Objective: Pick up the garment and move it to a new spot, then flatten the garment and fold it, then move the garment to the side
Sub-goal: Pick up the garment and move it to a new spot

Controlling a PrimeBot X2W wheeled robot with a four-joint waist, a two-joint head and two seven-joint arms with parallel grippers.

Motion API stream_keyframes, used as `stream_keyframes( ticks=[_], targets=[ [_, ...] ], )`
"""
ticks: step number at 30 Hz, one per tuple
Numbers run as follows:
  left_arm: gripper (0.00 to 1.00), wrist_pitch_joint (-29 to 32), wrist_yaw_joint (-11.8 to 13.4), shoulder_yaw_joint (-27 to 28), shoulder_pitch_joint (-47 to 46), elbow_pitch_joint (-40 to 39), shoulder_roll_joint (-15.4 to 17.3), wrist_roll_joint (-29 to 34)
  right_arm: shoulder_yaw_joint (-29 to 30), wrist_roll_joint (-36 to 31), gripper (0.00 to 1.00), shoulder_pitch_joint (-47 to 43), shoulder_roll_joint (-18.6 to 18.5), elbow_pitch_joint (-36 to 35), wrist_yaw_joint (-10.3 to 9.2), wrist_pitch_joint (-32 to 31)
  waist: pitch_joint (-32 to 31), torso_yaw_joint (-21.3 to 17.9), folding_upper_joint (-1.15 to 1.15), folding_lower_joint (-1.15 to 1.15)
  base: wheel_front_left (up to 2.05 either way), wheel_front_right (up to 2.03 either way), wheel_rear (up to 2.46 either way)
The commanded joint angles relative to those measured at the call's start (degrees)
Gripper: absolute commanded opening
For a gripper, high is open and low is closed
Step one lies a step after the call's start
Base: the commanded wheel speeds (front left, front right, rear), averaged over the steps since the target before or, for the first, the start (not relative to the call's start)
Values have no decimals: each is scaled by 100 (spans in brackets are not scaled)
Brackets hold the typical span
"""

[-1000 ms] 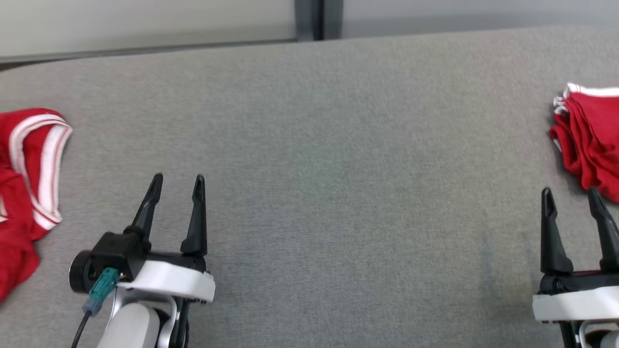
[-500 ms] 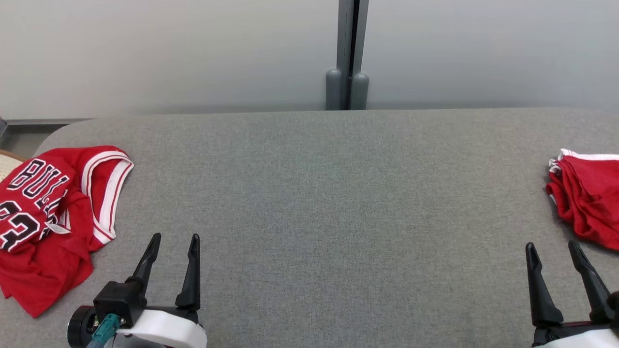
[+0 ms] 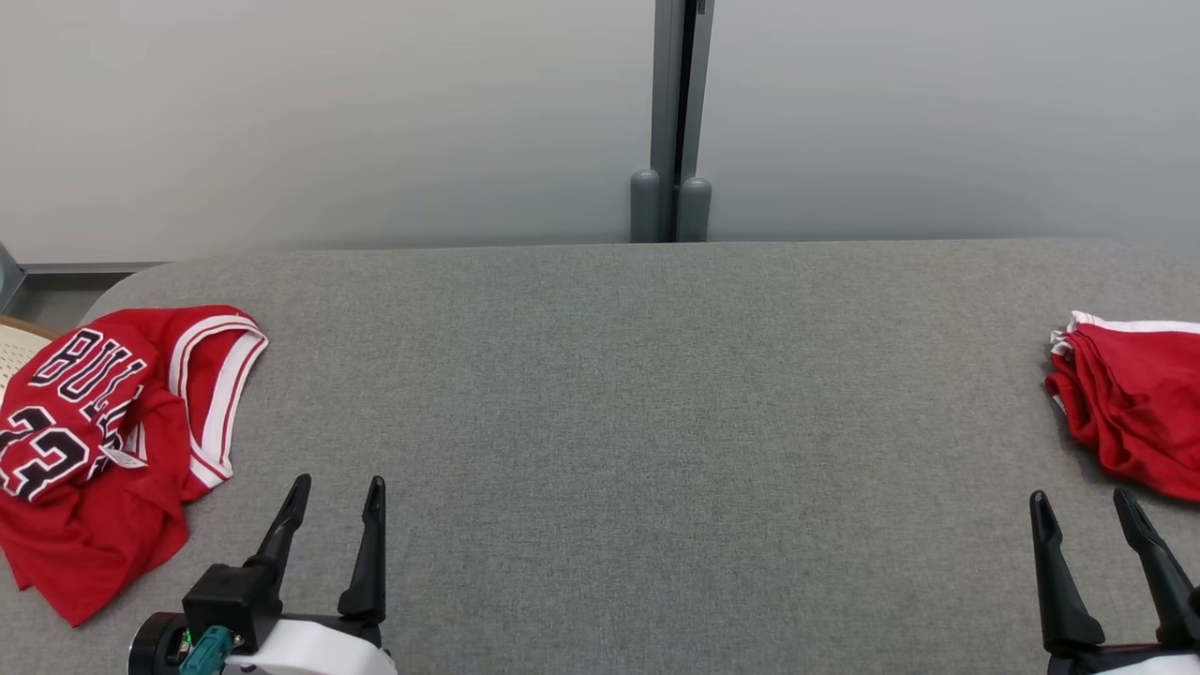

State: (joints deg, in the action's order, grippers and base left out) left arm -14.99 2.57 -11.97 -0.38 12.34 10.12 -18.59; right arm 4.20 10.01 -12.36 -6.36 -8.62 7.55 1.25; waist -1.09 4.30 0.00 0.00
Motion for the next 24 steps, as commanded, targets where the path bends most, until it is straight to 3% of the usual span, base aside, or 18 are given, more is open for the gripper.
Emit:
stream_keyframes(
  ticks=[1,16,20,24],
  targets=[
    [100,-25,13,7,-1,-6,31,35,11,-24,100,-40,-18,-40,-12,-11,6,-3,0,0,0,0,0],
    [100,-26,-2,-43,-163,50,-8,21,63,-2,100,-42,-39,-12,-12,35,2,134,0,0,0,0,0],
    [100,-26,17,-72,-301,81,-40,50,111,-19,100,-51,-56,-88,-12,33,56,467,0,0,0,0,0],
    [100,-26,13,-38,-515,56,-87,69,28,-65,100,67,-59,-302,-9,-80,204,1097,0,0,0,0,0]
  ],
)
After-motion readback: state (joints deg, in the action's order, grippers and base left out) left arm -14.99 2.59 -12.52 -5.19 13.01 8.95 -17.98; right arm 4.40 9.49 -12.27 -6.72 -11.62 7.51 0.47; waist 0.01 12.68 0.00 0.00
